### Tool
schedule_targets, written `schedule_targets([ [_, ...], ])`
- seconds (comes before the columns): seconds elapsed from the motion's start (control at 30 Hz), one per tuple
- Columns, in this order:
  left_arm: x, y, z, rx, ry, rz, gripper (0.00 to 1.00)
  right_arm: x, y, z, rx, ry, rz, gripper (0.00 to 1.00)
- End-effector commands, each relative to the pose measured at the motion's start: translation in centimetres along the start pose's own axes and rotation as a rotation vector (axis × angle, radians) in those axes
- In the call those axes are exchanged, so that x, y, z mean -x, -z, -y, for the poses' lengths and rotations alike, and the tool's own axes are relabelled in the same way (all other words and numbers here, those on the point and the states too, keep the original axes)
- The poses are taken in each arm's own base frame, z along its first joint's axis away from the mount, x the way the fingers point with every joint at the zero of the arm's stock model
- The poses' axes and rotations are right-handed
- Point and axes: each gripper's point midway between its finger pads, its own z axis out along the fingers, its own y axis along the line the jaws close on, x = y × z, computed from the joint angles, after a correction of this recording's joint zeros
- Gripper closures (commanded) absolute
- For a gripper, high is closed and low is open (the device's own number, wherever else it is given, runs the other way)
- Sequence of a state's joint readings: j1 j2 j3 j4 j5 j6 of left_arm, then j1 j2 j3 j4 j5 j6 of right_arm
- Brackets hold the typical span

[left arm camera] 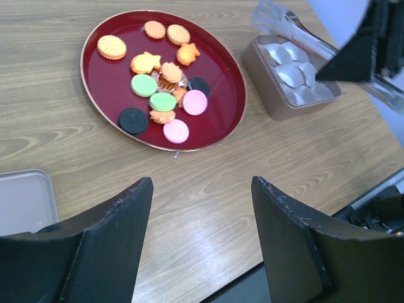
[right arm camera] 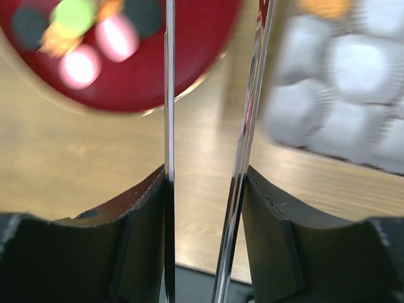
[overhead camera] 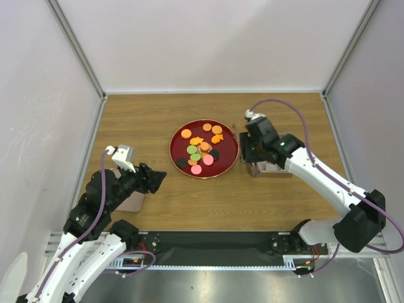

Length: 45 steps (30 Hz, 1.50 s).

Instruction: Pack the cookies

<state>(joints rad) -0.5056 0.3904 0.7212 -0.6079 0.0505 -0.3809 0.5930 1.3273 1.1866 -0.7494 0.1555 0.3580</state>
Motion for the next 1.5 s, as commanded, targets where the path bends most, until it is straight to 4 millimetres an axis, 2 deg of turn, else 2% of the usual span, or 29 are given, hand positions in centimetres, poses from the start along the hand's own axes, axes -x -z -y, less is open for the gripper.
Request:
schedule_targets([
  [0.0, 1.3, -0.2, -0.4, 0.032, -0.042, 0.028, 0.30, -0.9, 1.0, -4.1, 0.049, 0.071, 0.007, 0.50],
  [0.17, 1.6, -0.2, -1.1, 0.068, -0.050, 0.048, 0.30, -4.7, 0.1, -8.4, 0.069, 0.200, -0.058, 0.50],
  [0.37, 1.6, -0.2, -1.2, 0.074, -0.048, 0.054, 0.30, -6.6, -0.9, -9.8, 0.011, 0.295, -0.087, 0.48],
  [0.6, 1.5, -0.2, -1.2, 0.074, -0.046, 0.055, 0.30, -7.5, -1.9, -10.0, -0.062, 0.380, -0.115, 0.47],
  [0.93, 1.5, -0.2, -1.2, 0.071, -0.046, 0.055, 0.30, -7.1, -3.3, -11.1, -0.118, 0.468, -0.149, 0.46],
  [1.2, 1.5, -0.3, -1.2, 0.070, -0.046, 0.057, 0.29, -7.3, -3.7, -11.9, -0.173, 0.543, -0.173, 0.46],
  [1.47, 1.5, -0.2, -1.2, 0.068, -0.046, 0.058, 0.29, -7.5, -4.3, -11.9, -0.231, 0.587, -0.195, 0.46],
])
